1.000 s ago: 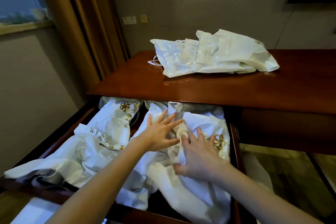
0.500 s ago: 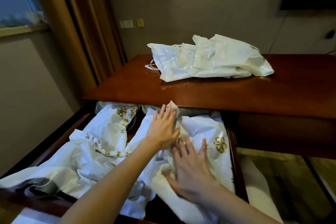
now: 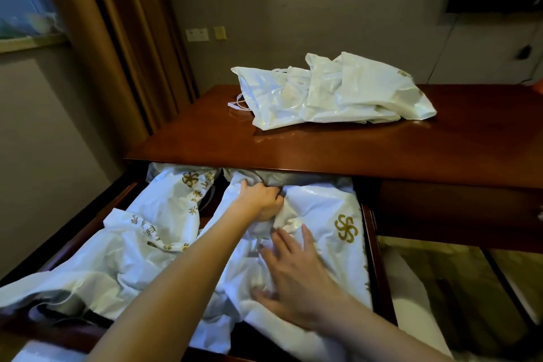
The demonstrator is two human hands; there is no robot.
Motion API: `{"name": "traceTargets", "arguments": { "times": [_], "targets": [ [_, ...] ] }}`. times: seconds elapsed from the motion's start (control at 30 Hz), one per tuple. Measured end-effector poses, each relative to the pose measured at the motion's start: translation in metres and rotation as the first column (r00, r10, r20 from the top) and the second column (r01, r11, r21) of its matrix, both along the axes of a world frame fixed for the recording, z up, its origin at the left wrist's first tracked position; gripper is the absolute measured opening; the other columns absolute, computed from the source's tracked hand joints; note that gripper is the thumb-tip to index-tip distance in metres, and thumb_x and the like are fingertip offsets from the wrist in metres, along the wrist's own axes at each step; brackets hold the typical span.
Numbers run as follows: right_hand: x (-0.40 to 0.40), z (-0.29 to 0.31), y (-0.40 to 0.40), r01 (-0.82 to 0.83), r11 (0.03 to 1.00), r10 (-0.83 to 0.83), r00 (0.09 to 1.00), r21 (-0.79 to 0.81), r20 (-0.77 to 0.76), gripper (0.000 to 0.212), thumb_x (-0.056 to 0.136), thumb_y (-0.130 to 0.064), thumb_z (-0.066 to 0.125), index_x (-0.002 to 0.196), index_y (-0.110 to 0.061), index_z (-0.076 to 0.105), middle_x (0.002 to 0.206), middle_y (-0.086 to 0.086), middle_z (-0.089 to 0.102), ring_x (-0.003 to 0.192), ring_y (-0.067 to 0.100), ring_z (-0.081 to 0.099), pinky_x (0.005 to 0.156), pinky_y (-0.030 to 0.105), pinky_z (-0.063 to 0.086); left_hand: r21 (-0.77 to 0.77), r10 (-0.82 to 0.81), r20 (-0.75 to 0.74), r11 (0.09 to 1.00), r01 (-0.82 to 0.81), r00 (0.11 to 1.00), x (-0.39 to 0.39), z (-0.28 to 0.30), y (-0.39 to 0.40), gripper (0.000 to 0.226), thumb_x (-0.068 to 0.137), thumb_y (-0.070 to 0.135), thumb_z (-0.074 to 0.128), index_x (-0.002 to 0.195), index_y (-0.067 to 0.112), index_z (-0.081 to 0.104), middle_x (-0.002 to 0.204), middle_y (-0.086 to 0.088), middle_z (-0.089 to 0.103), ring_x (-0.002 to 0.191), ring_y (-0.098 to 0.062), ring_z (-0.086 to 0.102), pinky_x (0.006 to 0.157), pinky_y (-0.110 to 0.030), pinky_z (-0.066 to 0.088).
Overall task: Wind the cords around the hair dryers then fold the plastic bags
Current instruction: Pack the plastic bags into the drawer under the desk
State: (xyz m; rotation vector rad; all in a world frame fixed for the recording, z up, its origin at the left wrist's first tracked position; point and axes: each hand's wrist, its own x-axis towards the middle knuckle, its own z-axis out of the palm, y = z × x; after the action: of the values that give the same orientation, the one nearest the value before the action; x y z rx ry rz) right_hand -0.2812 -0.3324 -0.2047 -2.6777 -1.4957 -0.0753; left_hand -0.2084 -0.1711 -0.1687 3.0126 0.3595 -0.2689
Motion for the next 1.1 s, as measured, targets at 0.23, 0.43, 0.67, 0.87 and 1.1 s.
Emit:
{"name": "traceTargets", "arguments": {
  "times": [0.23,0.43,0.67,0.87,1.1],
  "targets": [
    [0.033,-0.002,-0.038,0.309,0.935,-0.258,0.93,0.175,-0.262,0.117,0.055,-0.086,0.03,0.152,-0.029,-0.002,0.16,-0.004,-0.015,0.145,0.02,-0.024,0.114,0.05,-0.011,0.005,-0.017,0.099,1.0,0.017,0.995,-0.028,-0.016,-0.023,0.071,0.097,0.065,0.024,0.157,0.031,0.01,0.162,0.0,0.02,0.148,-0.024,0.018,0.108,-0.073,0.0],
    [0.049,-0.004,-0.023,0.333,0.923,-0.269,0.917,0.192,-0.295,0.11,0.05,-0.082,0.029,0.147,-0.031,0.02,0.157,-0.005,0.008,0.146,0.022,-0.012,0.117,0.054,0.005,0.111,-0.026,0.043,0.994,0.021,0.999,-0.012,-0.027,-0.024,0.072,0.098,0.063,0.021,0.157,0.028,-0.002,0.165,0.002,0.01,0.149,-0.022,0.015,0.104,-0.075,-0.01],
    [0.09,0.01,-0.009,0.336,0.936,-0.299,0.916,0.103,-0.267,0.108,0.06,-0.084,0.036,0.149,-0.026,0.021,0.157,0.001,0.014,0.145,0.03,-0.002,0.116,0.048,0.013,-0.041,-0.07,0.01,0.997,0.07,0.998,-0.021,-0.009,0.001,0.065,0.102,0.053,0.031,0.158,0.026,0.012,0.164,0.0,0.014,0.151,-0.017,0.009,0.114,-0.065,-0.001],
    [0.055,0.013,0.013,0.204,0.973,-0.223,0.953,-0.111,-0.207,0.127,0.056,-0.098,0.003,0.154,-0.018,-0.007,0.158,0.002,-0.023,0.139,0.025,-0.036,0.107,0.067,-0.011,-0.003,-0.099,0.058,0.995,0.099,0.993,-0.015,-0.039,0.012,0.072,0.091,0.057,0.007,0.146,0.02,0.036,0.157,-0.007,0.028,0.148,-0.02,0.015,0.109,-0.072,0.0],
    [0.068,0.01,0.026,0.208,0.955,-0.237,0.964,-0.213,-0.121,0.117,0.075,-0.08,0.043,0.152,-0.011,-0.01,0.159,0.004,-0.021,0.144,0.031,-0.025,0.108,0.069,-0.004,0.07,-0.159,0.073,0.986,0.154,0.985,-0.002,-0.044,0.024,0.067,0.099,0.05,0.012,0.147,0.012,0.039,0.165,-0.004,0.01,0.152,-0.016,0.003,0.112,-0.07,-0.003]
  ]
}}
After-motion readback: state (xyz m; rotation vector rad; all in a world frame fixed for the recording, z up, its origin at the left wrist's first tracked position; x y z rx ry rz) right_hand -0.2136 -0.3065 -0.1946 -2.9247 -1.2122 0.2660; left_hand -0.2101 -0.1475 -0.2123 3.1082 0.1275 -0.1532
